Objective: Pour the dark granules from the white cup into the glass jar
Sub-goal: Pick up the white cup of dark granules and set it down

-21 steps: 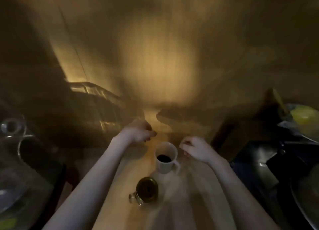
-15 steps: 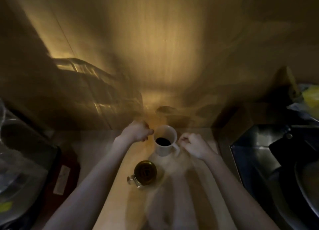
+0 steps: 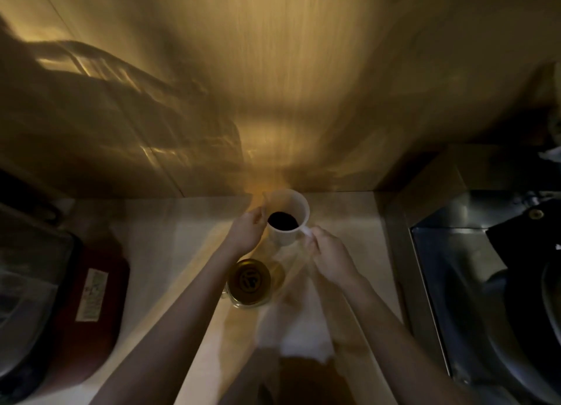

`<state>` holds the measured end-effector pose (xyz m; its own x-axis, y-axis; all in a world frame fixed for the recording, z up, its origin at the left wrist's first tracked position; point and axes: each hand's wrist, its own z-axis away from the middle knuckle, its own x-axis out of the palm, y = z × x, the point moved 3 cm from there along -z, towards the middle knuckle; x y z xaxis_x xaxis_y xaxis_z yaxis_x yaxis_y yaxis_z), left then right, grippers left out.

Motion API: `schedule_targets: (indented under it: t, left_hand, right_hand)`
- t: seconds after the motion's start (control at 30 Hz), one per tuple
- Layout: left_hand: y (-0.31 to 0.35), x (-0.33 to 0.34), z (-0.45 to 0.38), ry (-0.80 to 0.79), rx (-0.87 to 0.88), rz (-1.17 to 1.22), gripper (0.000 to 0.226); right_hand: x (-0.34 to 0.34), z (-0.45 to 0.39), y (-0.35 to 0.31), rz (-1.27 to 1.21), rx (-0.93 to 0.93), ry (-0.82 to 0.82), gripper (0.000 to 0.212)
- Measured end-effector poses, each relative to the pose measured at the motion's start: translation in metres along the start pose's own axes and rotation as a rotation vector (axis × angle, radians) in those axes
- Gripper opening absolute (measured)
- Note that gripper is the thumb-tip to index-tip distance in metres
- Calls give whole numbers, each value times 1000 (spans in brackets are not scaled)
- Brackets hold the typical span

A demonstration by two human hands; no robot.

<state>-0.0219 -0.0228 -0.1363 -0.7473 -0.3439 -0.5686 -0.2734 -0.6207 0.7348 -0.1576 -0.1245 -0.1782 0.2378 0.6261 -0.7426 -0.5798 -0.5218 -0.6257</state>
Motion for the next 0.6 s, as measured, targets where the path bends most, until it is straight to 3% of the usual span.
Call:
schedule_targets:
  t: [0.3, 0.6]
  left_hand:
    - [15, -1, 10, 59, -18, 51, 36]
    - [44, -6, 68, 155, 84, 37, 33]
  right_hand:
    - [-19, 12, -1, -68, -21, 138, 17]
    - [-45, 66, -11, -72, -121, 323, 18]
